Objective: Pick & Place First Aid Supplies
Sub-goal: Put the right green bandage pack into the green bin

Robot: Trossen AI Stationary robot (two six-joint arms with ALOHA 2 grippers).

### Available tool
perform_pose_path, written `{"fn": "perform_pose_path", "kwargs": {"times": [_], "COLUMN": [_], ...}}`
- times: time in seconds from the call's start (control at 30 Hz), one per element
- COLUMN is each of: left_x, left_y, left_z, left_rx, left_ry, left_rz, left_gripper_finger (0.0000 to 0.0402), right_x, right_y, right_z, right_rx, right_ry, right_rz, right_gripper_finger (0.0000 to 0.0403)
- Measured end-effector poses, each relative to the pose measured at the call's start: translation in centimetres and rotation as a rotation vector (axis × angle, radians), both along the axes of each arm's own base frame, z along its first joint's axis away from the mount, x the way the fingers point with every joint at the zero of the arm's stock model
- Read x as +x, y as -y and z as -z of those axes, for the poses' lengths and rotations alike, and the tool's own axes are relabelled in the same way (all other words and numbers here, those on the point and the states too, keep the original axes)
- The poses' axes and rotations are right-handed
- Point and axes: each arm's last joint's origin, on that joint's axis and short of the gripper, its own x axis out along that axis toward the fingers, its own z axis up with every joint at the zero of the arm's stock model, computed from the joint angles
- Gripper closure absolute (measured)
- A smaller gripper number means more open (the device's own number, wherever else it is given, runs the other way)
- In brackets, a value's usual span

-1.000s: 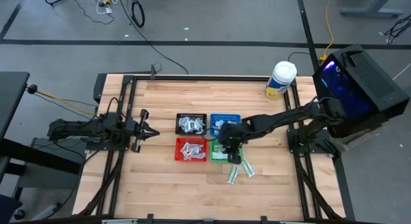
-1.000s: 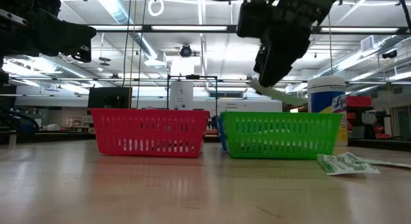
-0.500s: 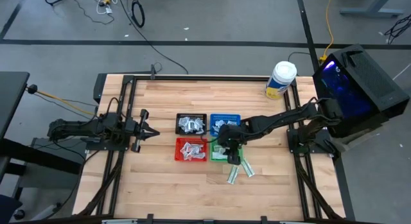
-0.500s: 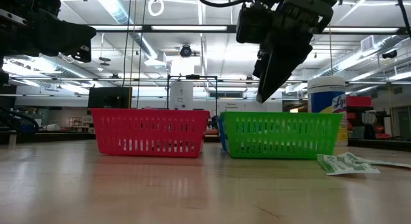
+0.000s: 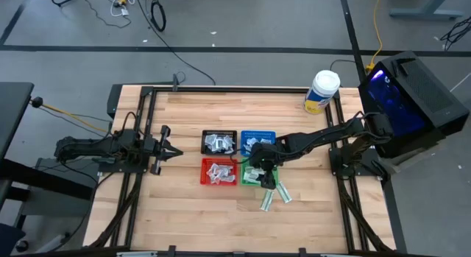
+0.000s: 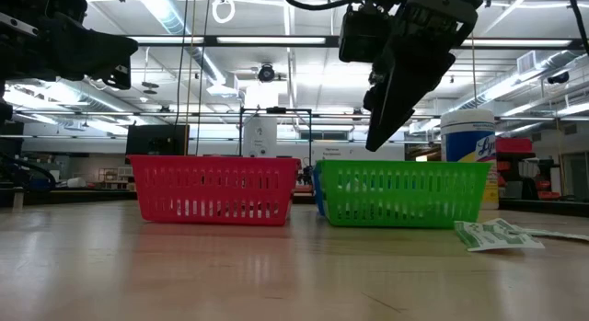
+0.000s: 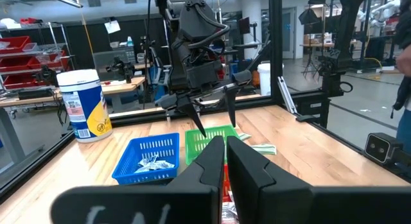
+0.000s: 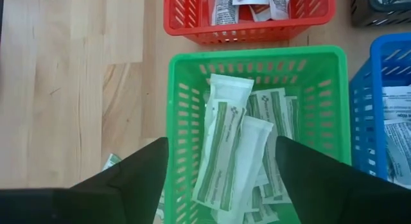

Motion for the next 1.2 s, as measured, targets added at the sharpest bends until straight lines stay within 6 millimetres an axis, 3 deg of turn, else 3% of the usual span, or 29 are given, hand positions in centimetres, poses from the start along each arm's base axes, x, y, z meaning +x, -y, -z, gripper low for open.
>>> {"fn": "perform_pose_path", "kwargs": {"times": [0.37, 0.57, 0.9, 1.07, 1.2], "left_x": [0.0, 0.0, 0.0, 0.0, 0.0], "left_y": [0.0, 0.0, 0.0, 0.0, 0.0], "left_z": [0.0, 0.0, 0.0, 0.0, 0.0], "left_rx": [0.000, 0.000, 0.000, 0.000, 0.000], "left_ry": [0.000, 0.000, 0.000, 0.000, 0.000], "left_rz": [0.000, 0.000, 0.000, 0.000, 0.000], "left_gripper_finger": [0.0376, 0.0376, 0.0376, 0.0376, 0.0376], "right_x": [-2.2, -4.1, -5.5, -6.1, -6.7], "right_y": [-0.2, -1.7, -4.5, -5.0, -5.1], "right_z": [-4.0, -6.1, -6.4, -6.2, -5.9], "right_rx": [0.013, -0.025, -0.194, -0.268, -0.342], "right_ry": [0.088, 0.150, 0.277, 0.355, 0.359], "right_rz": [0.013, -0.105, -0.697, -1.056, -1.242], "right_gripper_finger": [0.0113, 0.0113, 0.0113, 0.0113, 0.0113]}}
